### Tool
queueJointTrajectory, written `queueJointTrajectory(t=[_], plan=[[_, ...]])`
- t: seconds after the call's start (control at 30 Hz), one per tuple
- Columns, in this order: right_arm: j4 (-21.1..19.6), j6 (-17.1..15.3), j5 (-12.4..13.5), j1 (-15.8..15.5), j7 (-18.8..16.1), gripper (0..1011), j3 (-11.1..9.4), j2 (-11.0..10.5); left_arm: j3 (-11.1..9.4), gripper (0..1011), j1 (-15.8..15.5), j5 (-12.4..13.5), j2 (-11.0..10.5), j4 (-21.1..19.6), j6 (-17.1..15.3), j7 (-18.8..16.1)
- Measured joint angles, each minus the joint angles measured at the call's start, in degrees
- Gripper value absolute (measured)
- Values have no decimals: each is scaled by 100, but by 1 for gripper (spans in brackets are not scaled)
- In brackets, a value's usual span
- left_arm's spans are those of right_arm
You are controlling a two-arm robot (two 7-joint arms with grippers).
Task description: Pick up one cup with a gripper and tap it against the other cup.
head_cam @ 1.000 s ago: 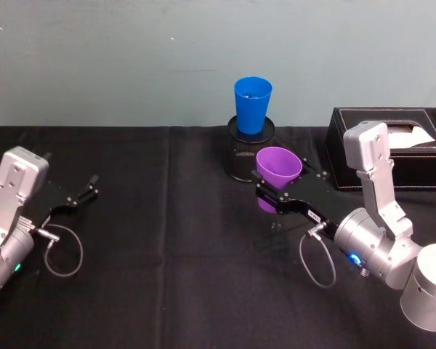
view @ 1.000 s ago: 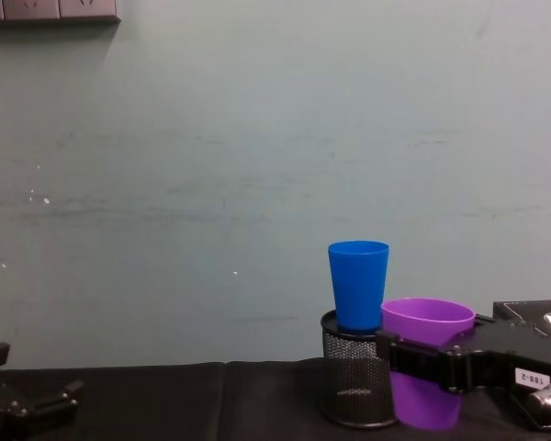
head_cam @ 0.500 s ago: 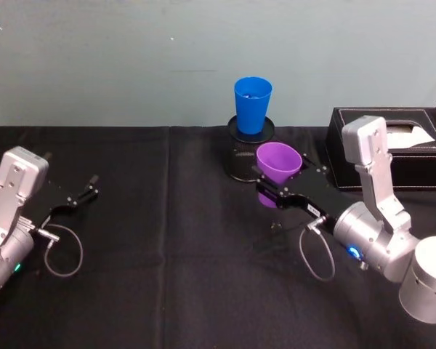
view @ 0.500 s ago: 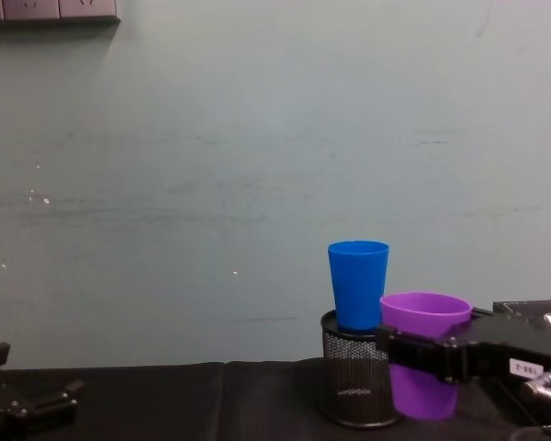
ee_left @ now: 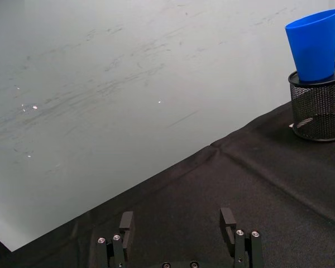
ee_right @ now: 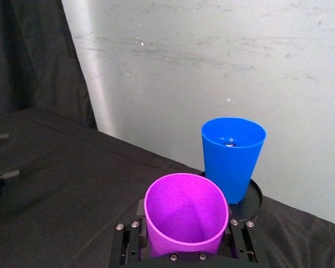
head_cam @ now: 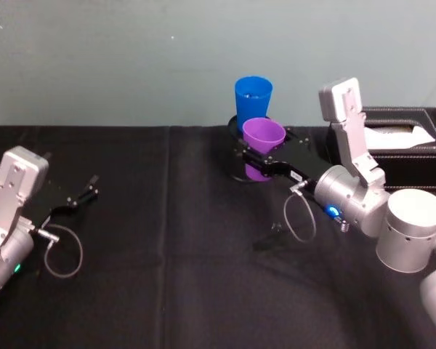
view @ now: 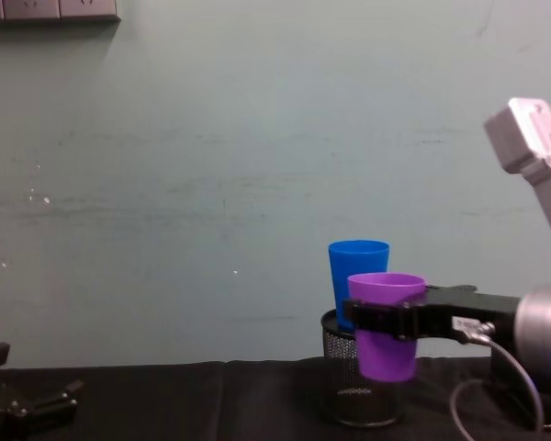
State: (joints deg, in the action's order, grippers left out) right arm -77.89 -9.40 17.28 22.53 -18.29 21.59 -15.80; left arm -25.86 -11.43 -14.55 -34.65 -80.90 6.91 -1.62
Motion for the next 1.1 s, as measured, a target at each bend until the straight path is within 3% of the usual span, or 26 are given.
queueJointTrajectory(t=[0.43,0.77,1.1], plan=[[896,-242,190,667,-62,723,-32,439,0,1000,0,0,0,0,0,0],[1222,-205,61,930,60,723,-18,569,0,1000,0,0,0,0,0,0],[1242,-170,35,943,61,723,-52,582,0,1000,0,0,0,0,0,0]])
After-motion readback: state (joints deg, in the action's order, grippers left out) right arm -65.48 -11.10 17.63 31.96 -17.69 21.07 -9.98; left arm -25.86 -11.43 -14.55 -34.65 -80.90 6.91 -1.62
